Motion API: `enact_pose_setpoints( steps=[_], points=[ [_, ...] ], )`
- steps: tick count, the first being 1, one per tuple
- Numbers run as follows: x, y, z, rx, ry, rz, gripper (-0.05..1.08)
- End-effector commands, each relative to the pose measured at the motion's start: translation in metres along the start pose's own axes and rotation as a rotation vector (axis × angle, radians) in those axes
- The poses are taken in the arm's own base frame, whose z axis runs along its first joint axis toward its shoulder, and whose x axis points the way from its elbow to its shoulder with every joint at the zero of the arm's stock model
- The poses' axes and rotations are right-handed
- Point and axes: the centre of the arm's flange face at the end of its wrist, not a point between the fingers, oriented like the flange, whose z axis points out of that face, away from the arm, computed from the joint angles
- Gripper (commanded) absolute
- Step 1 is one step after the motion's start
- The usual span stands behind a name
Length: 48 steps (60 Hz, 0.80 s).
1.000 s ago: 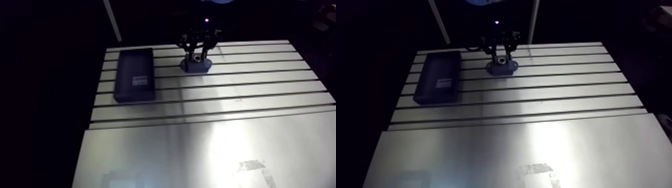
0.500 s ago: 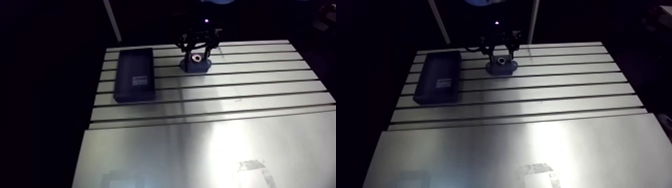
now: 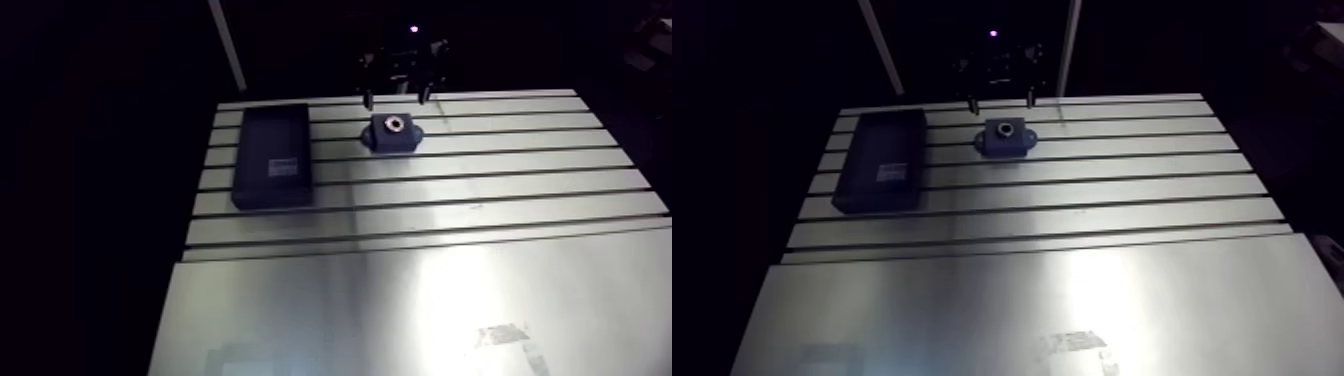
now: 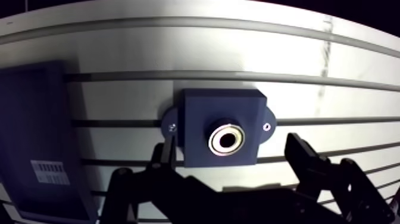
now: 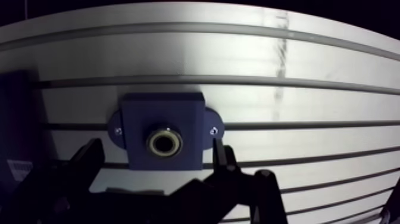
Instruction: Pick up the bearing and press it into the housing until flush.
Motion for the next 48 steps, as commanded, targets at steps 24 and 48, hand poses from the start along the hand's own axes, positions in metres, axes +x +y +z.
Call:
enact_pose_setpoints(
  steps=[24, 48],
  points=[
    [0.0012, 0.0038, -0.0122, 0.017, -0.006, 0.012, 0.87],
    [-0.0012, 0.0051, -0.0085, 0.021, -0.034, 0.010, 0.94]
  ],
)
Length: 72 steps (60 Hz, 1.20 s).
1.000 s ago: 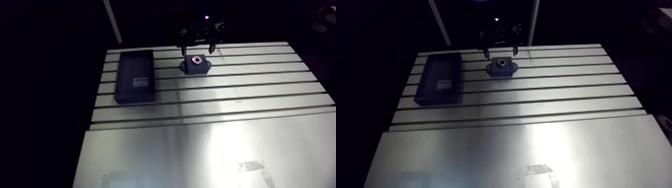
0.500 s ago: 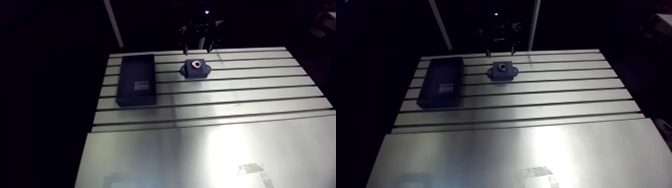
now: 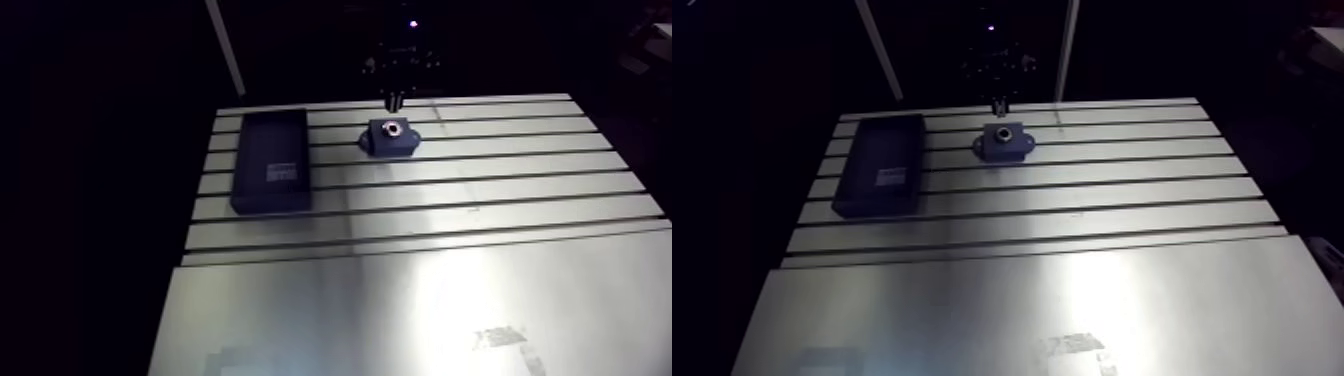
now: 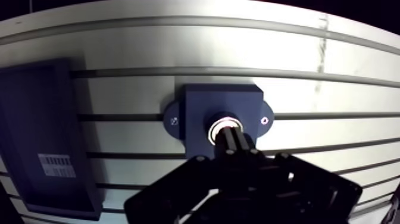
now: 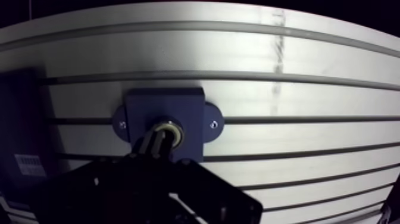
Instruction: Pick up the bearing and press it into the housing until flush.
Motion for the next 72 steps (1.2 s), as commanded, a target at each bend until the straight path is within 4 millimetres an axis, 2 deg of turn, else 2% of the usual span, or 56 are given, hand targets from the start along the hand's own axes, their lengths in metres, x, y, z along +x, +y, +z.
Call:
enact_pose_setpoints(
  steps=[1, 41, 72],
  points=[
    [-0.002, 0.002, 0.004, 0.003, -0.025, 0.001, 0.94],
    [-0.002, 0.007, 0.017, 0.034, -0.040, 0.012, 1.01],
    [-0.004, 0.007, 0.021, 0.034, -0.047, 0.012, 1.01]
  ],
)
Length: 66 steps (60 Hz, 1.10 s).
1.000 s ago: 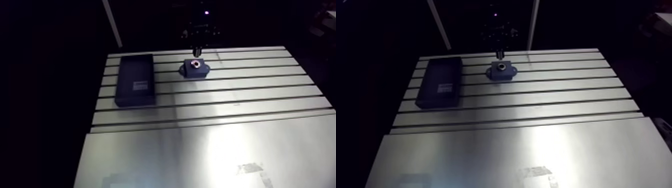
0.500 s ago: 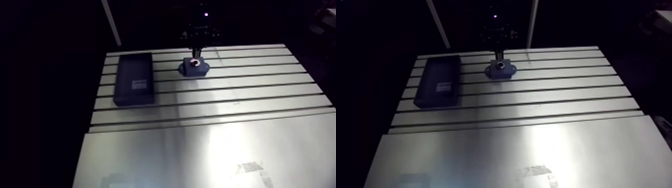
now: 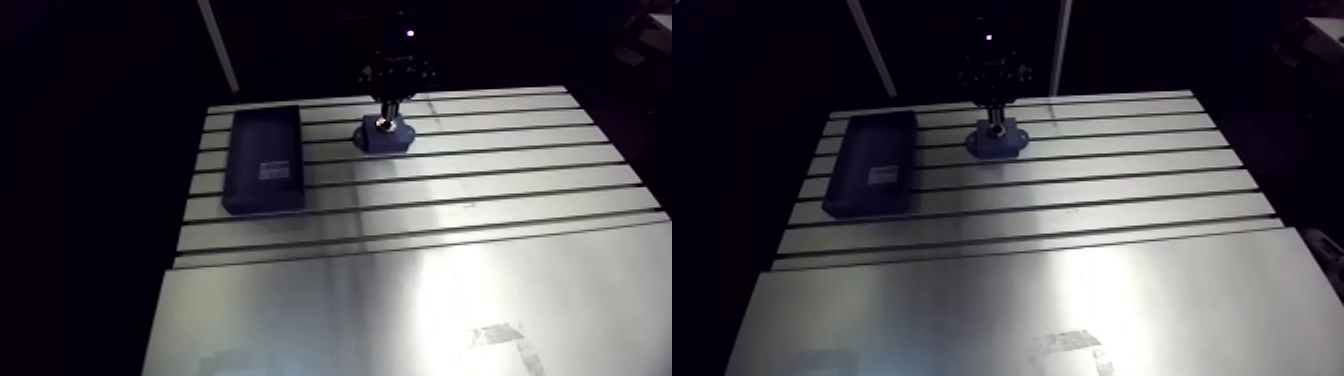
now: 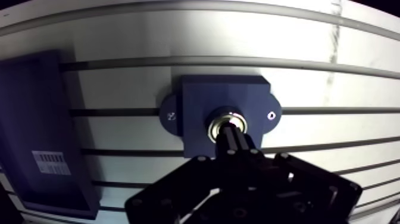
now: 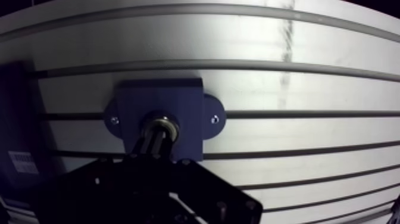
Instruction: Pick up the bearing and press it into the housing until flush.
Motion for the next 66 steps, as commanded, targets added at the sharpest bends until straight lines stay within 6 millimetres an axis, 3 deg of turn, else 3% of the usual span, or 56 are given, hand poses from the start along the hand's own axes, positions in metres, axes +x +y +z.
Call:
enact_pose_setpoints(
  steps=[1, 66],
  points=[
    [0.000, -0.001, 0.001, -0.001, -0.002, -0.002, 1.01],
    [0.004, -0.003, 0.016, -0.003, -0.019, -0.009, 1.00]
  ],
)
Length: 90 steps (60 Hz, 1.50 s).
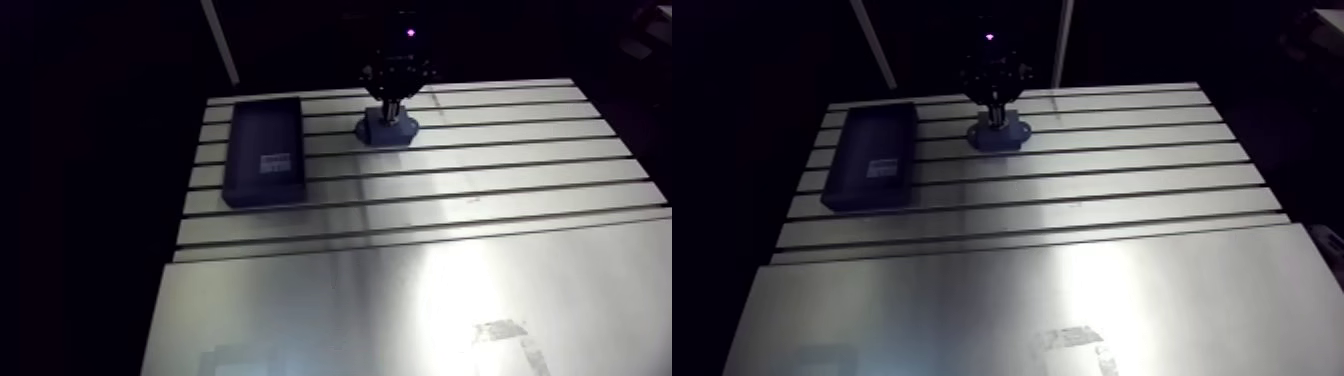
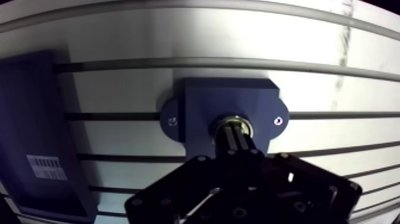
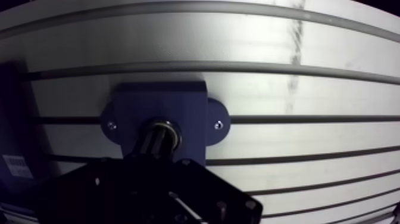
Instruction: Pick up the bearing and press it into the housing until flush.
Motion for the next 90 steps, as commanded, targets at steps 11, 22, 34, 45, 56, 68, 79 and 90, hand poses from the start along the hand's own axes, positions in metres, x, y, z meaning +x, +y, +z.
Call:
enact_pose_setpoints(
  steps=[11, 22, 34, 45, 56, 68, 79, 90],
  points=[
    [0.0006, -0.0001, 0.0024, 0.000, -0.003, -0.002, 1.00],
    [0.0006, -0.0001, 0.0024, 0.000, -0.003, -0.002, 1.00],
    [0.0007, -0.0001, 0.0023, 0.000, -0.002, -0.006, 1.00],
    [0.0006, -0.0001, 0.0024, 0.000, -0.003, -0.008, 1.00],
    [0.0003, -0.0002, 0.0030, 0.000, -0.004, -0.008, 1.00],
    [-0.0001, -0.0002, 0.0036, 0.001, -0.005, -0.008, 1.00],
    [-0.0005, -0.0004, 0.0053, 0.001, -0.008, -0.008, 1.00],
    [-0.0014, 0.0005, 0.0057, 0.001, -0.010, -0.008, 1.00]
  ],
)
